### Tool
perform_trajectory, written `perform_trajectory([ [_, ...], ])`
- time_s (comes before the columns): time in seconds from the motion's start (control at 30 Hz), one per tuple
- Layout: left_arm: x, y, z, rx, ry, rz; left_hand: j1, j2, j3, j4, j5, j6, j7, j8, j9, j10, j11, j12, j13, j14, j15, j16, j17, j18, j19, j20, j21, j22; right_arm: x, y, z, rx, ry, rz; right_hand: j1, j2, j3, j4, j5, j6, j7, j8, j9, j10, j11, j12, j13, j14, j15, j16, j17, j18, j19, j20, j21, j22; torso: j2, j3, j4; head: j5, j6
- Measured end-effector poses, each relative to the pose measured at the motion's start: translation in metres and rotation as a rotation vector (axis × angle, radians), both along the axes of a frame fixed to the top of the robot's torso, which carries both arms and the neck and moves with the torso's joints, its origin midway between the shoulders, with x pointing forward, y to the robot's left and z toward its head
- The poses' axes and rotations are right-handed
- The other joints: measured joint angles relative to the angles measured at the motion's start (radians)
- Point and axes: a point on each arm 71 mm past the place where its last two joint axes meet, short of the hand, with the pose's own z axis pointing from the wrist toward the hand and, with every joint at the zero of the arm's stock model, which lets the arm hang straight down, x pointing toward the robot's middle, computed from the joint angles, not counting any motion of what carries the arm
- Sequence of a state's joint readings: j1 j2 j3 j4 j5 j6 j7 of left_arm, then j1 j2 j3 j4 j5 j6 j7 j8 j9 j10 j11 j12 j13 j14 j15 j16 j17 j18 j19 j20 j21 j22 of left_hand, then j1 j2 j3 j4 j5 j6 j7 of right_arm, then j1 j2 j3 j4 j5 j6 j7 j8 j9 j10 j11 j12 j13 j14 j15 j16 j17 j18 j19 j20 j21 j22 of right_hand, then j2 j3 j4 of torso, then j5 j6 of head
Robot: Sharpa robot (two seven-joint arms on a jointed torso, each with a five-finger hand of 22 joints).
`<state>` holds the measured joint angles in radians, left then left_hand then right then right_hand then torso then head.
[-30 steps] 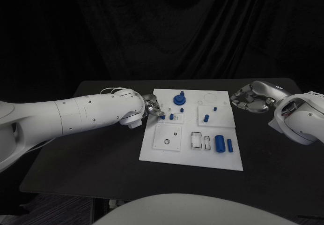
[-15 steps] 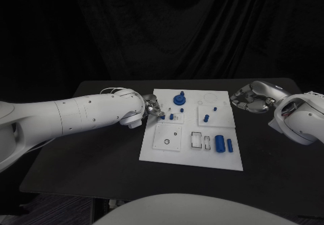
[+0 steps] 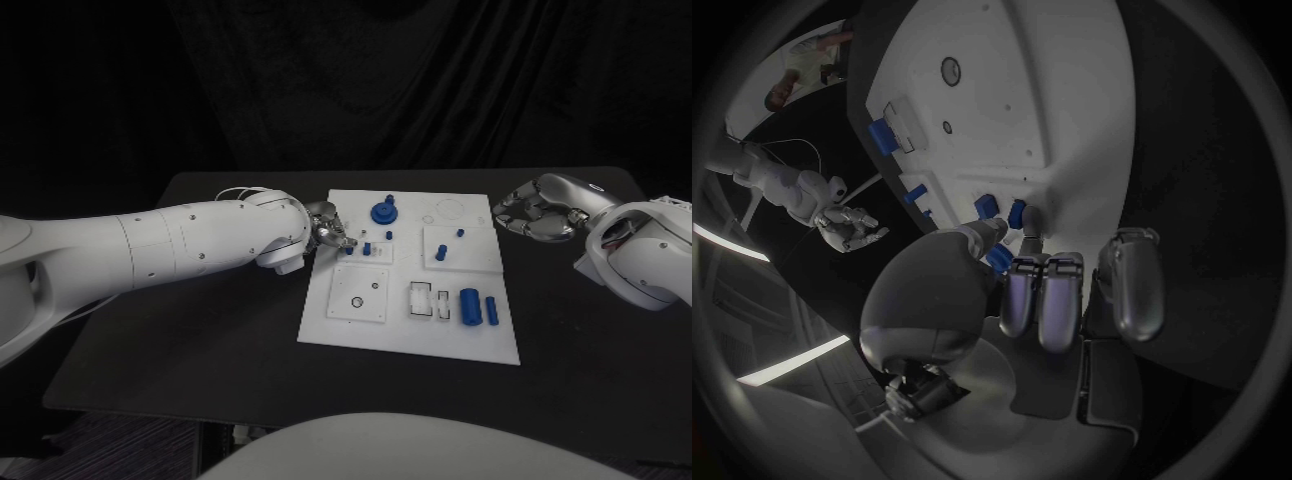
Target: Assemble the parts on the task board
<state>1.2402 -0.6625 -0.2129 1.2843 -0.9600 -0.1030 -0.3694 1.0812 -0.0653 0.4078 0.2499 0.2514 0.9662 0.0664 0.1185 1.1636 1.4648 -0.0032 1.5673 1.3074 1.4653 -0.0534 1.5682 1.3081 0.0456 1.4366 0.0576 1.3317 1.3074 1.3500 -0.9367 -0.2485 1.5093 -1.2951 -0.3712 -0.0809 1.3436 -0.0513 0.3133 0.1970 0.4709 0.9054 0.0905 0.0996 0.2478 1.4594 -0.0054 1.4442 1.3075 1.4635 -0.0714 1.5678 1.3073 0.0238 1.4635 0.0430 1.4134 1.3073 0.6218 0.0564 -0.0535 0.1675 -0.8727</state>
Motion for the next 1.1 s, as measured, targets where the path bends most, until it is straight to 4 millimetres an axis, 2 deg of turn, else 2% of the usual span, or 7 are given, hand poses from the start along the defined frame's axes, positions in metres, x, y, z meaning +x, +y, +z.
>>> perform_trajectory([
  [0.2, -0.0001, -0.0006, 0.0000, -0.006, -0.003, -0.007, -0.036, 0.013, -0.078, 0.037, -0.032, 0.011, 0.011, -0.020, -0.043, 0.004, 0.004, 0.000, 0.000, 0.004, 0.004, 0.000, 0.000, 0.000, -0.003, 0.003, 0.000, 0.000, 0.0000, 0.0000, -0.0001, 0.000, 0.001, 0.000, 0.000, 0.000, 0.000, 0.000, 0.000, 0.000, 0.000, 0.000, 0.000, 0.000, 0.000, 0.000, 0.000, 0.000, 0.000, 0.000, 0.000, 0.000, 0.000, 0.000, 0.000, 0.000, 0.000, -0.0001, 0.0003, 0.001, 0.000],
  [0.53, 0.0013, 0.0008, -0.0004, -0.004, -0.004, -0.003, -0.059, 0.030, -0.126, 0.039, -0.038, 0.033, 0.006, -0.018, -0.051, 0.004, 0.004, 0.000, 0.000, 0.004, 0.004, 0.000, 0.000, 0.000, -0.003, 0.003, -0.002, 0.000, -0.0003, -0.0001, -0.0003, -0.001, 0.002, 0.000, 0.000, 0.000, 0.000, 0.000, 0.000, 0.000, 0.000, 0.000, 0.000, 0.000, 0.000, 0.000, 0.000, 0.000, 0.000, 0.000, 0.000, 0.000, 0.000, 0.000, 0.000, 0.000, 0.000, -0.0002, -0.0001, 0.002, 0.000],
  [0.7, 0.0016, 0.0016, -0.0007, 0.000, -0.002, 0.002, -0.061, 0.033, -0.152, 0.039, -0.038, 0.034, 0.005, 0.008, -0.018, 0.004, 0.003, 0.000, 0.000, 0.004, 0.004, 0.000, 0.000, 0.000, -0.003, 0.003, -0.002, 0.000, -0.0005, -0.0005, -0.0003, -0.001, 0.003, 0.000, 0.000, 0.000, 0.000, 0.000, 0.000, 0.000, 0.000, 0.000, 0.000, 0.000, 0.000, 0.000, 0.000, 0.000, 0.000, 0.000, 0.000, 0.000, 0.000, 0.000, 0.000, 0.001, 0.000, -0.0001, -0.0003, 0.003, 0.000],
  [0.87, 0.0013, 0.0023, -0.0009, -0.001, -0.004, 0.004, -0.079, 0.054, -0.193, 0.041, -0.055, 0.029, 0.000, 0.041, 0.019, 0.004, 0.003, 0.000, 0.000, 0.004, 0.003, 0.000, 0.000, 0.000, -0.003, 0.003, -0.002, 0.000, -0.0007, -0.0009, -0.0003, -0.001, 0.003, -0.001, 0.000, 0.000, 0.000, 0.000, 0.000, 0.000, 0.000, 0.000, 0.000, 0.000, 0.000, 0.000, 0.000, 0.000, 0.000, 0.000, 0.000, 0.000, 0.000, 0.000, 0.000, 0.001, 0.000, 0.0000, -0.0003, 0.004, 0.000],
  [0.93, 0.0009, 0.0033, -0.0002, -0.003, -0.017, 0.002, -0.110, 0.068, -0.223, 0.043, -0.055, 0.027, -0.003, 0.058, 0.039, 0.004, 0.003, 0.000, 0.000, 0.004, 0.003, 0.000, 0.000, 0.000, 0.004, 0.001, 0.005, 0.000, -0.0008, -0.0013, -0.0003, -0.001, 0.003, -0.001, 0.000, 0.000, 0.000, 0.000, 0.000, 0.000, 0.000, 0.000, 0.000, 0.000, 0.000, 0.000, 0.000, 0.000, 0.000, 0.000, 0.000, 0.000, 0.000, 0.000, 0.000, 0.001, 0.000, 0.0000, -0.0002, 0.004, 0.000],
  [1.0, 0.0009, 0.0046, 0.0012, -0.006, -0.039, -0.005, -0.219, 0.088, -0.283, 0.045, -0.059, 0.018, -0.004, 0.077, 0.060, 0.004, 0.003, 0.000, 0.000, 0.004, 0.004, 0.000, 0.000, 0.000, 0.004, 0.000, 0.005, 0.000, -0.0010, -0.0017, -0.0003, -0.001, 0.003, -0.002, 0.000, 0.000, 0.000, 0.000, 0.000, 0.000, 0.000, 0.000, 0.000, 0.000, 0.000, 0.000, 0.000, 0.000, 0.000, 0.000, 0.000, 0.000, 0.000, 0.000, 0.000, 0.001, 0.000, 0.0000, -0.0001, 0.004, 0.000],
  [1.1, 0.0015, 0.0065, 0.0051, -0.019, -0.100, -0.023, -0.247, 0.094, -0.324, 0.043, -0.059, 0.018, -0.004, 0.098, 0.082, 0.004, 0.003, 0.000, 0.000, 0.004, 0.003, 0.000, 0.000, 0.000, 0.008, 0.003, 0.016, 0.000, -0.0014, -0.0028, -0.0002, -0.001, 0.004, -0.004, 0.000, 0.000, 0.000, 0.000, 0.000, 0.000, 0.000, 0.000, 0.000, 0.000, 0.000, 0.000, 0.000, 0.000, 0.000, 0.000, 0.000, 0.000, 0.000, 0.000, 0.000, 0.001, 0.000, 0.0000, 0.0000, 0.003, 0.000],
])
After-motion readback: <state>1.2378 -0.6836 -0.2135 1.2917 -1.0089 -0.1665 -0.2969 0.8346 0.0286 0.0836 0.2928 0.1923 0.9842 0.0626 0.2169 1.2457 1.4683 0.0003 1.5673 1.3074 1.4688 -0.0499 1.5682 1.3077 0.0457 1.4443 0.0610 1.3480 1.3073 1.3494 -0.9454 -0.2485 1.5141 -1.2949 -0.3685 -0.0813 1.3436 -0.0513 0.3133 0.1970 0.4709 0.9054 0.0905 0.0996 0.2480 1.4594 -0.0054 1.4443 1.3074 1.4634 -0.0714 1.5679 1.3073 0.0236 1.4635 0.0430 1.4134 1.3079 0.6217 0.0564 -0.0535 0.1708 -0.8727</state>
